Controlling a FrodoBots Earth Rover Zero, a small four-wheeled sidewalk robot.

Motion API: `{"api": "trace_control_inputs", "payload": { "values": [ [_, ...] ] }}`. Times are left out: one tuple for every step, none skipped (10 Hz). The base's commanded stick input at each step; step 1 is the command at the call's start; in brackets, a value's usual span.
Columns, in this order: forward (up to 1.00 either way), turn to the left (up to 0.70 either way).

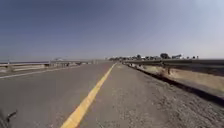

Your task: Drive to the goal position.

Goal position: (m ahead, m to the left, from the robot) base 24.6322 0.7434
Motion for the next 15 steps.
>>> {"api": "trace_control_inputs", "payload": {
  "values": [
    [0.00, 0.00],
    [0.08, 0.00],
    [0.33, 0.00],
    [0.50, 0.00],
    [0.50, 0.00],
    [0.50, 0.00],
    [0.50, 0.00],
    [0.50, 0.00],
    [0.50, 0.00],
    [0.50, 0.00],
    [0.50, 0.00],
    [0.50, 0.00],
    [0.50, 0.00],
    [0.50, 0.00],
    [0.50, 0.00]
  ]
}}
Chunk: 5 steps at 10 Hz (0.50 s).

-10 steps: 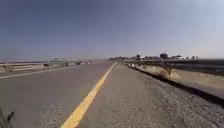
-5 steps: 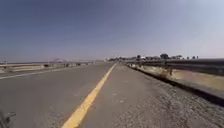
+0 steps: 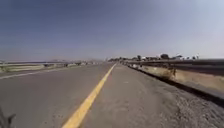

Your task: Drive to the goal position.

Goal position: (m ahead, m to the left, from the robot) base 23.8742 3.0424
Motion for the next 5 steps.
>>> {"api": "trace_control_inputs", "payload": {
  "values": [
    [0.50, 0.00],
    [0.50, 0.00],
    [0.50, 0.00],
    [0.50, 0.00],
    [0.50, 0.00]
  ]
}}
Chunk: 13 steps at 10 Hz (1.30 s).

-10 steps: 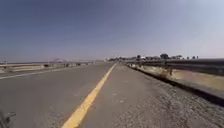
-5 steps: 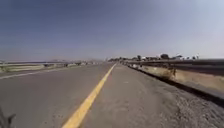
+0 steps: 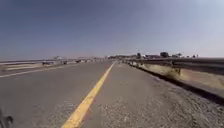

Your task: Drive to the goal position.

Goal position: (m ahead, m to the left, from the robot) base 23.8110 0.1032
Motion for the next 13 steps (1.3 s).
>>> {"api": "trace_control_inputs", "payload": {
  "values": [
    [0.50, 0.00],
    [0.50, 0.00],
    [0.50, 0.00],
    [0.50, 0.00],
    [0.50, 0.00],
    [0.50, 0.00],
    [0.50, 0.00],
    [0.50, 0.00],
    [0.50, 0.00],
    [0.50, 0.00],
    [0.50, 0.00],
    [0.50, 0.00],
    [0.50, 0.00]
  ]
}}
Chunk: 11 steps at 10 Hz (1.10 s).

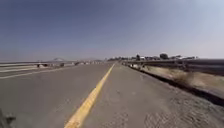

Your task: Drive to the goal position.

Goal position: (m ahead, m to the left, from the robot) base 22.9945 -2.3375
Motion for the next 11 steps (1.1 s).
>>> {"api": "trace_control_inputs", "payload": {
  "values": [
    [0.50, 0.00],
    [0.50, 0.00],
    [0.50, 0.00],
    [0.50, 0.00],
    [0.50, 0.00],
    [0.50, 0.00],
    [0.50, 0.00],
    [0.50, 0.00],
    [0.50, 0.00],
    [0.50, 0.00],
    [0.50, 0.00]
  ]
}}
